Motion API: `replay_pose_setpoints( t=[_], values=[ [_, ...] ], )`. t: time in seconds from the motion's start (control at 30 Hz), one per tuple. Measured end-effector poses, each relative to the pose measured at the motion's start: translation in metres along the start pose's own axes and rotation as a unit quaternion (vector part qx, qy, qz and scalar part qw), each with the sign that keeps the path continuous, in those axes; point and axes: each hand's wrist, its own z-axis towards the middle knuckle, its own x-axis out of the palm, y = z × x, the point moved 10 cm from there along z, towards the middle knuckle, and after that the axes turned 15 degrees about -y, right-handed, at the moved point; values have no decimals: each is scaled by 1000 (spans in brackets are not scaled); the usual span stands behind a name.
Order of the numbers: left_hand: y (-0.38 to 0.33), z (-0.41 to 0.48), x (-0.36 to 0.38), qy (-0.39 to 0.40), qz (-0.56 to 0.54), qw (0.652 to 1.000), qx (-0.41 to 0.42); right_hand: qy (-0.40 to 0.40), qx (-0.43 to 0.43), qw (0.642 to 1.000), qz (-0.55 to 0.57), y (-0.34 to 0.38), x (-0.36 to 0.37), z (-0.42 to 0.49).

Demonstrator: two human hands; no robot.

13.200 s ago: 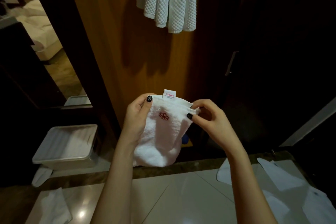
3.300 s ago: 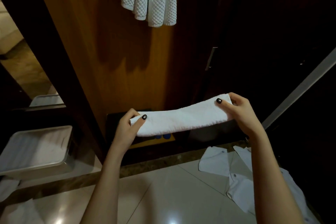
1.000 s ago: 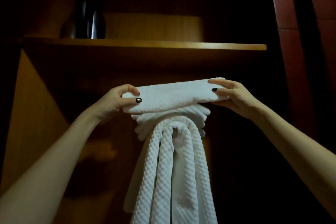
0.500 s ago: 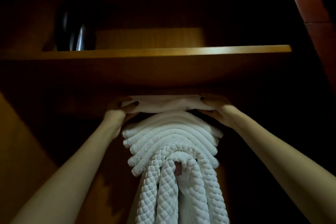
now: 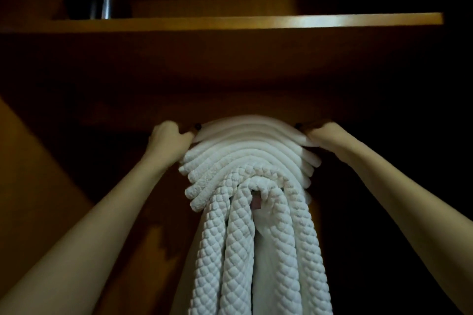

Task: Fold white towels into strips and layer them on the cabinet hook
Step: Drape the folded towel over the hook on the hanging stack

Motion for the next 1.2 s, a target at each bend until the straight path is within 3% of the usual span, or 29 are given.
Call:
replay_pose_setpoints(
  t=[0.07, 0.13, 0.23, 0.3, 0.37, 0.57, 0.83, 1.0, 1.2],
  values=[
    [-19, 3, -2, -9, 110, 990, 88, -81, -84, 989, -94, 29, -21, -2],
    [-41, 5, 4, 12, 75, 986, 147, -124, -154, 977, -73, 62, -32, -11],
    [-67, -6, 31, 115, -23, 974, 194, -34, -267, 962, -49, 101, -1, -36],
    [-62, -15, 54, 165, 20, 970, 177, 40, -300, 949, -92, 103, 30, -47],
    [-55, -18, 64, 149, 87, 966, 194, 65, -315, 939, -122, 97, 44, -51],
    [-60, -19, 66, 108, 112, 961, 230, 59, -314, 937, -140, 85, 53, -41],
    [-59, -19, 71, 171, 106, 957, 207, 71, -211, 965, -140, 65, 61, -20],
    [-62, -19, 71, 195, 64, 964, 166, 82, -191, 966, -155, 56, 59, -19],
    [-45, -28, 85, 219, 117, 955, 163, 130, -202, 960, -140, 60, 72, -38]
  ],
)
